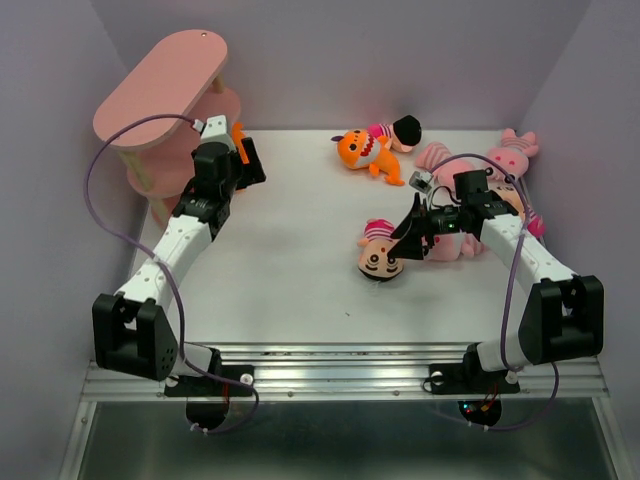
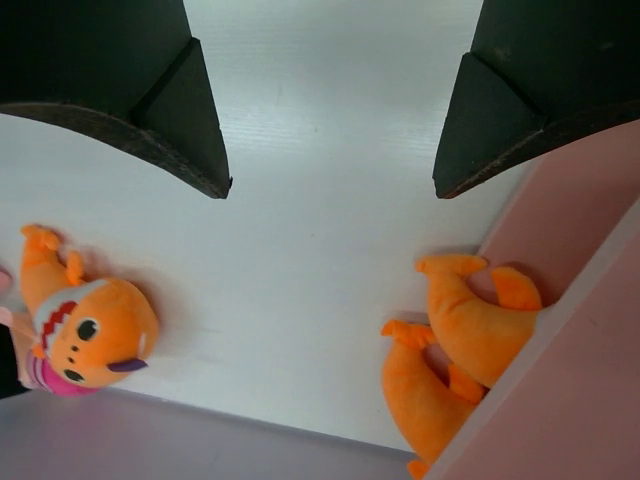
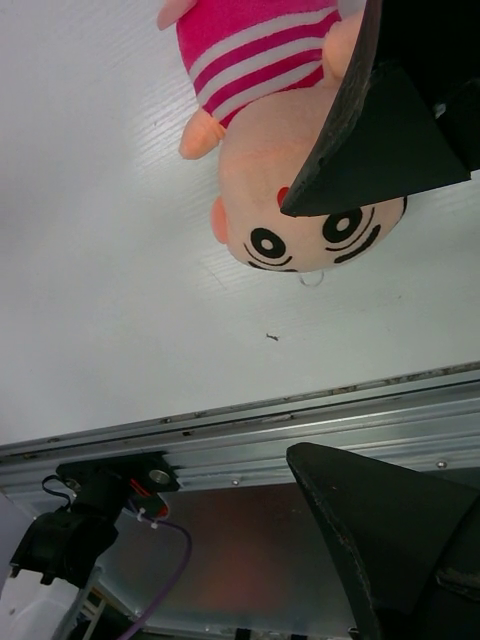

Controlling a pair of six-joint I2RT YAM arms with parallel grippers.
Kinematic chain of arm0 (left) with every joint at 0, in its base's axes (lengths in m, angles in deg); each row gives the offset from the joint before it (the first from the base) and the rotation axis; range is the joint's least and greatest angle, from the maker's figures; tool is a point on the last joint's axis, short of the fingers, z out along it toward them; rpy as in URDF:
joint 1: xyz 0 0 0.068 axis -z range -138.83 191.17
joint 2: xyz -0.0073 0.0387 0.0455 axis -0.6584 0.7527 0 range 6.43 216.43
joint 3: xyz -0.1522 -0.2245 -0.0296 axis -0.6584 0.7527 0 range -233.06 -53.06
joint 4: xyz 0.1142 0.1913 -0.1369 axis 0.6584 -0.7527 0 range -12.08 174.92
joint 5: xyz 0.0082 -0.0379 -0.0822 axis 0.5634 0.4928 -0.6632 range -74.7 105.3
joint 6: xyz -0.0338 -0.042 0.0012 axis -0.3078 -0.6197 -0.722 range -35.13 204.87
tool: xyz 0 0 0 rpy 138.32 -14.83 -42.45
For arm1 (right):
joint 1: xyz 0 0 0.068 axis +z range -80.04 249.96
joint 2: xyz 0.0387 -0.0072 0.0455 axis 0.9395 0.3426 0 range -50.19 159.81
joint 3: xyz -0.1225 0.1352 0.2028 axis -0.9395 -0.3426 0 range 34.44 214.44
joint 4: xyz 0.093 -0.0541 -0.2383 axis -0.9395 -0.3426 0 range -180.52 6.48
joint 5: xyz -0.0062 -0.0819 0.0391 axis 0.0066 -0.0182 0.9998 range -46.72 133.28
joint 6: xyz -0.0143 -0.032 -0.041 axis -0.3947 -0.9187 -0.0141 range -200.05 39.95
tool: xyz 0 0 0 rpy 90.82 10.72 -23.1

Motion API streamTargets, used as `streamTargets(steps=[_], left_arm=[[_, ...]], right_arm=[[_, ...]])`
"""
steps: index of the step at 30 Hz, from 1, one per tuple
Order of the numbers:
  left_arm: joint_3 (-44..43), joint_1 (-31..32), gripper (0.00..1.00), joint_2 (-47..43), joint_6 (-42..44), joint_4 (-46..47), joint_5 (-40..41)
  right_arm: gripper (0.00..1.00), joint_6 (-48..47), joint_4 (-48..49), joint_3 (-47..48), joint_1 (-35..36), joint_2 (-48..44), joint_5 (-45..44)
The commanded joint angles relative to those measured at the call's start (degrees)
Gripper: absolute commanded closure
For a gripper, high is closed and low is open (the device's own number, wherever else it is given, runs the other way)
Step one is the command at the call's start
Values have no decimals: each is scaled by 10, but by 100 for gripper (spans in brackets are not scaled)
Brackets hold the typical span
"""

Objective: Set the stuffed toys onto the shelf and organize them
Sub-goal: Place the stuffed toy onto shelf

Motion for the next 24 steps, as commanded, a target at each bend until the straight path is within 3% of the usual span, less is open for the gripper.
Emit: streamTargets(steps=[1, 6, 11, 18, 21, 24], left_arm=[[42, 1, 4, -115, -14, 58, -111], [65, 1, 4, -202, -22, 48, -152], [67, 1, 4, -247, -20, -19, -176], [121, 1, 4, -350, 3, -40, -166], [154, 1, 3, -395, 4, -42, -167], [173, 1, 3, -415, -1, -42, -185]], right_arm=[[0, -21, -1, 26, -3, -4, -15], [0, -32, 0, 28, -9, -9, -44], [0, -11, -1, 63, -34, -5, -70], [0, 79, -7, 200, -45, 43, -241], [0, 142, -6, 263, -45, 86, -366], [0, 167, -5, 322, -51, 136, -378]])
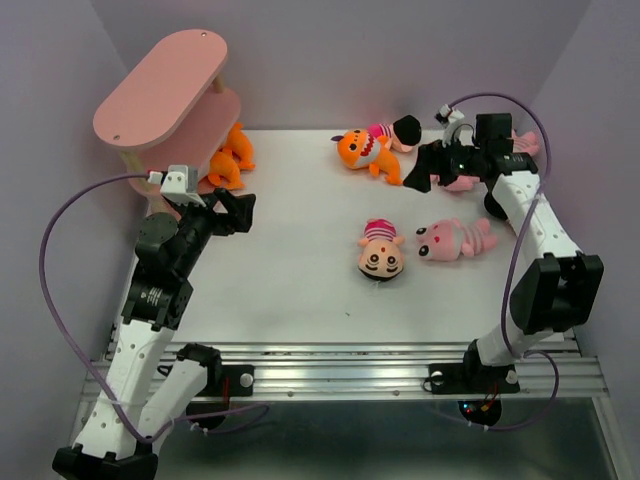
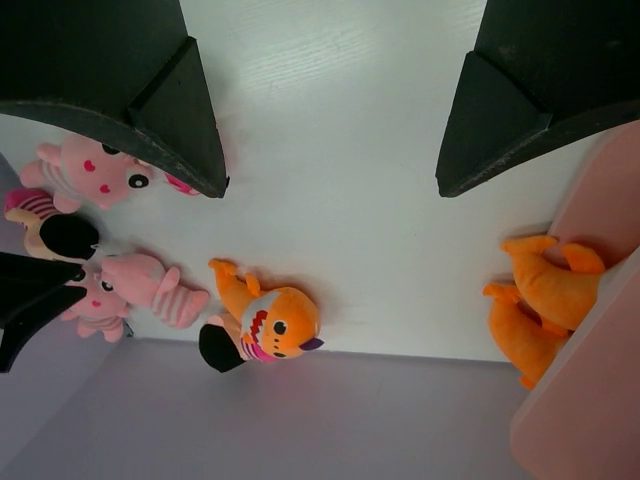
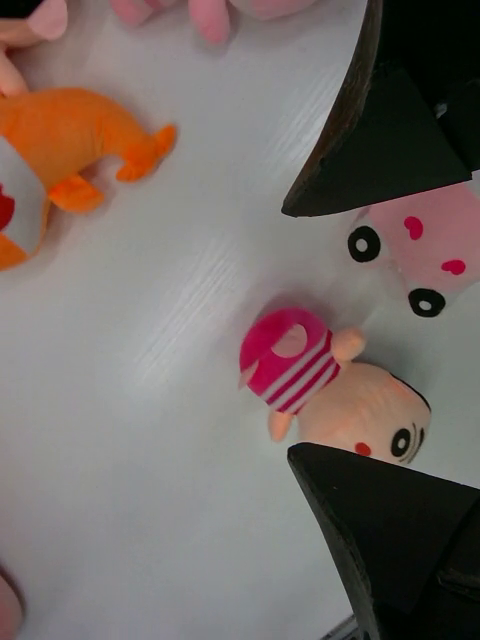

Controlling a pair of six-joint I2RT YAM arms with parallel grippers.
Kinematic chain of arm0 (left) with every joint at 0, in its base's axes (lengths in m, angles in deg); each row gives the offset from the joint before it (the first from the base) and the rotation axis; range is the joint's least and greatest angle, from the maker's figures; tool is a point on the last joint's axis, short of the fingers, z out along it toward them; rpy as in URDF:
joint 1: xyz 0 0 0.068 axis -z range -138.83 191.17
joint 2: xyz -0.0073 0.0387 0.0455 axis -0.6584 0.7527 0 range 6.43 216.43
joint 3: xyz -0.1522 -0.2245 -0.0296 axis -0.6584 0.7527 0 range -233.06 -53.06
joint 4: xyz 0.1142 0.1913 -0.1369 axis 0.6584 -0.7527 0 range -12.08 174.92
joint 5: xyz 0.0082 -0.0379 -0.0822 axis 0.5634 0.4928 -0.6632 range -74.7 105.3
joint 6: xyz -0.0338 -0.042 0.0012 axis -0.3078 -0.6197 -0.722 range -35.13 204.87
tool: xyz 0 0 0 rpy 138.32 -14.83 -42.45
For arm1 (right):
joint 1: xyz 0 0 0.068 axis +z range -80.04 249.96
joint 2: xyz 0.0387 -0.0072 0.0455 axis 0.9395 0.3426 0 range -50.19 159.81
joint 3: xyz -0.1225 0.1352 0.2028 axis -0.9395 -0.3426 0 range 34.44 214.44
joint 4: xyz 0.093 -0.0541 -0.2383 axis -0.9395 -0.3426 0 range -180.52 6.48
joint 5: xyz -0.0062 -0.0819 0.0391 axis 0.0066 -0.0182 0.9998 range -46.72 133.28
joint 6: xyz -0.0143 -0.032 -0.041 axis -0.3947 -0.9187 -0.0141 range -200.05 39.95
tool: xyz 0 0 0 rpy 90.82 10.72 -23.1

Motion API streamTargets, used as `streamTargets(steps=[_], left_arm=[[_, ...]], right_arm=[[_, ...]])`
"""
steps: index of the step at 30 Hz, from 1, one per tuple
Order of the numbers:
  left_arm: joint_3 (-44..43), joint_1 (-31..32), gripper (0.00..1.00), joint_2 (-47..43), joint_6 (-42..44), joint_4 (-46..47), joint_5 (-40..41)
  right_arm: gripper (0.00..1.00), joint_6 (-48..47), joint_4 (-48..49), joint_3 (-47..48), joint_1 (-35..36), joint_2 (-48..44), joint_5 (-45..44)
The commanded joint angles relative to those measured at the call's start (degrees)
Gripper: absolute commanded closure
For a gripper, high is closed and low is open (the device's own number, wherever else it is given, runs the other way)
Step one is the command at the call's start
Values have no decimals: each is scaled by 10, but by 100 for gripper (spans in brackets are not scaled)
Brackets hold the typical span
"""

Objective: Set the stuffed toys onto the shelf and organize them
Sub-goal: Place the stuffed toy onto shelf, then grab a stuffed toy with the right arm

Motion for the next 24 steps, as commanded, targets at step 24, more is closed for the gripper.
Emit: streamTargets(steps=[24], left_arm=[[57, 0, 3, -44, -108, 53, -104]], right_arm=[[1, 28, 91, 379, 18, 465, -112]])
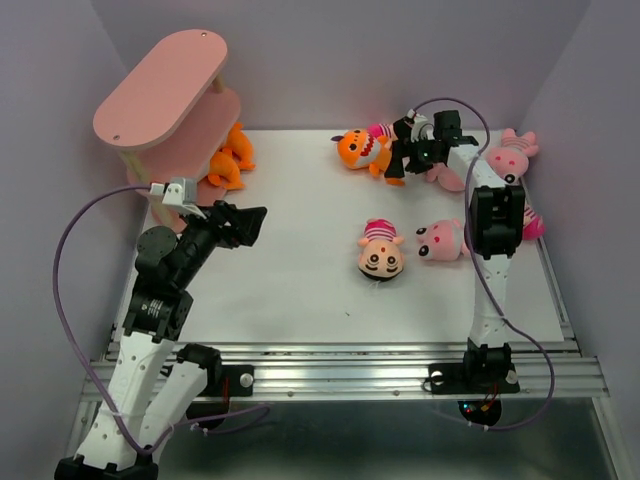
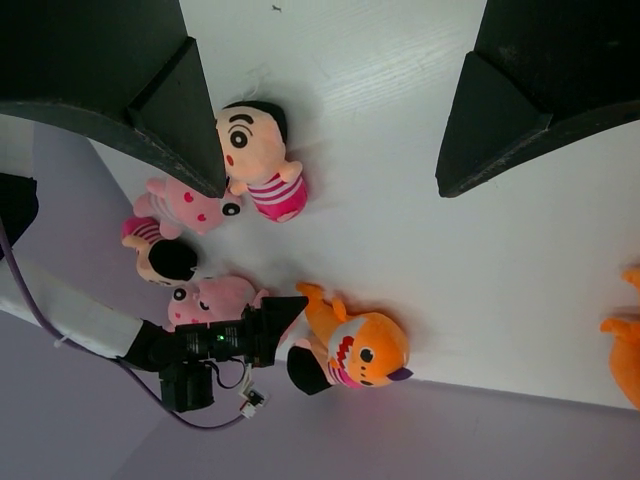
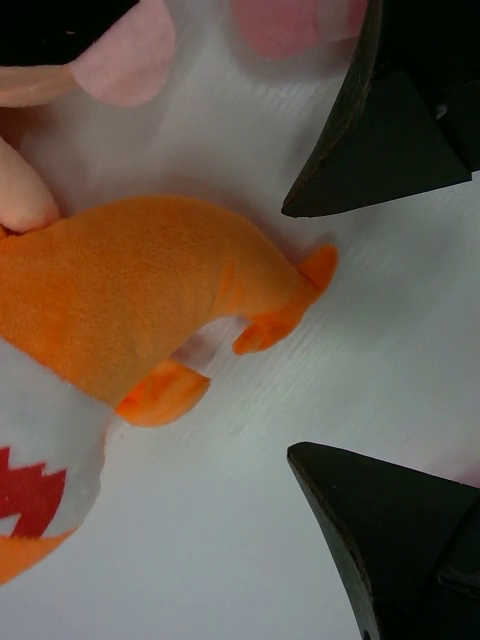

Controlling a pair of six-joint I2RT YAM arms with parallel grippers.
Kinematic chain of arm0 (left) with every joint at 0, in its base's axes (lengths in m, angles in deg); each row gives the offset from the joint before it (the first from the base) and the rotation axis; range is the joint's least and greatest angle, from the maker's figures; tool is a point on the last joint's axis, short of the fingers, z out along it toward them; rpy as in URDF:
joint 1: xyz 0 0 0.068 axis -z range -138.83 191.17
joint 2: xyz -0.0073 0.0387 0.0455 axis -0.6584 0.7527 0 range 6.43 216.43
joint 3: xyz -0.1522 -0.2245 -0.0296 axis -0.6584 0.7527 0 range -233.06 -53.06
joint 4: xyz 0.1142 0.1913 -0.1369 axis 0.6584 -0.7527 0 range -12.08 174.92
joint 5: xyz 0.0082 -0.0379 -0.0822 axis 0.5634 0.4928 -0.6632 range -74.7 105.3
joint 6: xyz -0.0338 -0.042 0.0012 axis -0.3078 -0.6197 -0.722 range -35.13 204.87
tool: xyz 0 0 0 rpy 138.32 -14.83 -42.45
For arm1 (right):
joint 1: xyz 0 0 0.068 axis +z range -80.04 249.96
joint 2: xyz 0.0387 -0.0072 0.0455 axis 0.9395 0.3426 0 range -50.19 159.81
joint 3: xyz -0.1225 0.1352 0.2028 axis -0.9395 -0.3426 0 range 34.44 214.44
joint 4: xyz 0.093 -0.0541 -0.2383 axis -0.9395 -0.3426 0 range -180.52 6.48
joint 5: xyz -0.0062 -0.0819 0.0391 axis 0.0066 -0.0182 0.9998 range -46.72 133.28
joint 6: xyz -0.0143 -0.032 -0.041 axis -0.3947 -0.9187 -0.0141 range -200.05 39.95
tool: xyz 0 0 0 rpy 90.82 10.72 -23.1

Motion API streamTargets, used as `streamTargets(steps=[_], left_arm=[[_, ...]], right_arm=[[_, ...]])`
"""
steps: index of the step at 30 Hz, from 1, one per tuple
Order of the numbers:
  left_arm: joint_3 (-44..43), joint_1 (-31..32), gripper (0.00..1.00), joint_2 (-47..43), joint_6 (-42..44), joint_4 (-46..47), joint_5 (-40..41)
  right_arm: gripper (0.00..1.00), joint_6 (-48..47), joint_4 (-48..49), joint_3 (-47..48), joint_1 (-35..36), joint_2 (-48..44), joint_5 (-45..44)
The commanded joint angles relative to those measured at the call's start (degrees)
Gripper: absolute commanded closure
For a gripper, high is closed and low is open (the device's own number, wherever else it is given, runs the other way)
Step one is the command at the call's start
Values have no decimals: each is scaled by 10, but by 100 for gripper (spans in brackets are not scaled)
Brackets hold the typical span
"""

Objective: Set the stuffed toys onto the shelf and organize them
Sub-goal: Grab a stuffed toy with the right arm

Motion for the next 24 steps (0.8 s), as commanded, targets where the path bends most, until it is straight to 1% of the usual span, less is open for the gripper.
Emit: streamTargets(steps=[1, 3, 6, 10, 11, 12, 13, 15, 16, 19, 20, 21, 22, 24], left_arm=[[16, 0, 3, 1, -15, 36, -20], [19, -1, 3, -1, -18, 40, -23], [23, 0, 3, 1, -19, 40, -25], [23, 0, 3, 10, -29, 41, -34], [23, 0, 3, 12, -31, 44, -41], [25, 0, 3, 13, -33, 44, -44], [30, 0, 3, 15, -42, 47, -49], [37, 0, 3, 17, -55, 56, -54], [44, 0, 3, 20, -68, 60, -61], [59, -1, 3, 25, -87, 92, -80], [73, 0, 3, 32, -101, 118, -102], [80, 0, 3, 37, -108, 129, -112], [93, 0, 3, 47, -117, 139, -130], [105, 1, 3, 60, -141, 162, -144]], right_arm=[[1, 30, 84, 27, 13, 3, -89], [1, 31, 98, 28, 13, 9, -104], [3, 34, 114, 40, 18, 31, -93], [13, 36, 117, 52, 23, 56, -89], [22, 38, 118, 56, 23, 64, -84], [28, 39, 117, 56, 23, 66, -80], [42, 39, 117, 57, 23, 68, -76], [55, 38, 118, 52, 23, 69, -72], [66, 36, 120, 49, 23, 68, -62], [80, 31, 139, 9, 23, 43, -41], [88, 34, 150, -10, 23, 30, -24], [91, 37, 180, -57, 23, 0, -16], [96, 40, 197, -84, 23, -16, -7], [97, 51, 228, -137, 23, -51, 18]])
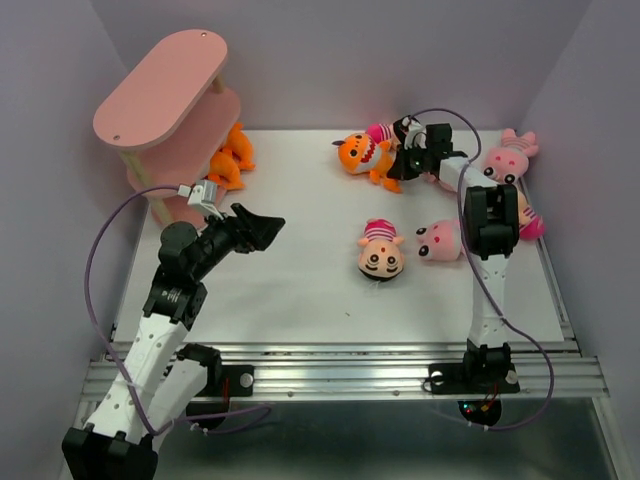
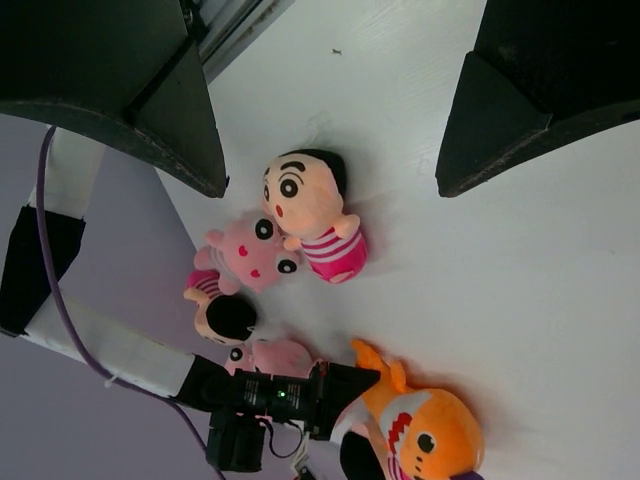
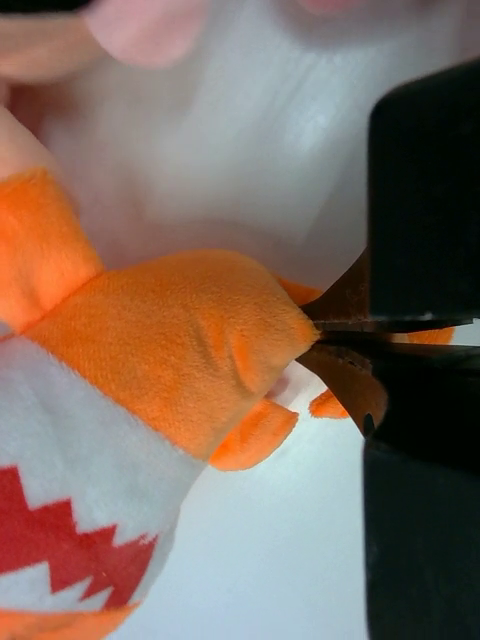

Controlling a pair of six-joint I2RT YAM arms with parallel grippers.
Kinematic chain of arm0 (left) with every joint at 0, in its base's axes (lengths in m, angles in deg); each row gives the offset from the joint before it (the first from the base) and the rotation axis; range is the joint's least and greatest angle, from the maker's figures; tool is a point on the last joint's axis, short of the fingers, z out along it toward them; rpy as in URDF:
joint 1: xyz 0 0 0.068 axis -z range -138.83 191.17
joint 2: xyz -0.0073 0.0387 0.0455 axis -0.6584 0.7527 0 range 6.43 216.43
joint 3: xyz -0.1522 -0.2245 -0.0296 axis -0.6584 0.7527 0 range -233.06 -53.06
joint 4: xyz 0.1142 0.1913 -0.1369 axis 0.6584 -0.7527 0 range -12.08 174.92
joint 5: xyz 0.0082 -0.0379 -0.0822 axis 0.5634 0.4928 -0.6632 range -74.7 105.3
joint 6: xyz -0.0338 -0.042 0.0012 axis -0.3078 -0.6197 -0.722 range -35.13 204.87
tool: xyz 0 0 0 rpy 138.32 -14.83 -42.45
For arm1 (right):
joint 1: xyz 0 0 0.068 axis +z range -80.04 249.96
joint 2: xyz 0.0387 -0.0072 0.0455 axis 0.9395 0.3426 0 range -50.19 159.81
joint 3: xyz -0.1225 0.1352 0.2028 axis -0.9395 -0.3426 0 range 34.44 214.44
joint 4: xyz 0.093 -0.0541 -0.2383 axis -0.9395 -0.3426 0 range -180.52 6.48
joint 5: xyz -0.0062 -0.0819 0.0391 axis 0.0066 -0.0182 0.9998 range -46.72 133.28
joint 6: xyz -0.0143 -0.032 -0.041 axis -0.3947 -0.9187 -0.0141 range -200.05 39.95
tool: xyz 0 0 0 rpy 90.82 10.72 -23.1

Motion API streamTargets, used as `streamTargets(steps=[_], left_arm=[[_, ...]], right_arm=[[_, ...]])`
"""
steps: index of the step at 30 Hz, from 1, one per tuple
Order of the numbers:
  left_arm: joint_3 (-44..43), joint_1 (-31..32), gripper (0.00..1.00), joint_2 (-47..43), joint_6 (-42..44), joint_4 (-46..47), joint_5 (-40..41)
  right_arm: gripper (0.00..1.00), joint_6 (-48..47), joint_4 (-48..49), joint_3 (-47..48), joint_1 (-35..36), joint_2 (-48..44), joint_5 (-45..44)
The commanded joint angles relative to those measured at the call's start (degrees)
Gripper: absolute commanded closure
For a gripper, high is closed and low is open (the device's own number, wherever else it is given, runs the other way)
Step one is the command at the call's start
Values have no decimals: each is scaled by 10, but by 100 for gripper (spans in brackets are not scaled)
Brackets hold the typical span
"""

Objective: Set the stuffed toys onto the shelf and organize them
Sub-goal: Grab a stuffed toy with the right arm

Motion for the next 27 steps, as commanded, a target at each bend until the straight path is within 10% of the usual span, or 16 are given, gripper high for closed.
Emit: streamTargets(steps=[1, 27], left_arm=[[30, 8, 3, 33, -55, 87, -63], [78, 275, 3, 168, -142, 247, 142]], right_arm=[[97, 16, 97, -98, 5, -110, 61], [98, 107, 151, -624, 5, -644, 220]])
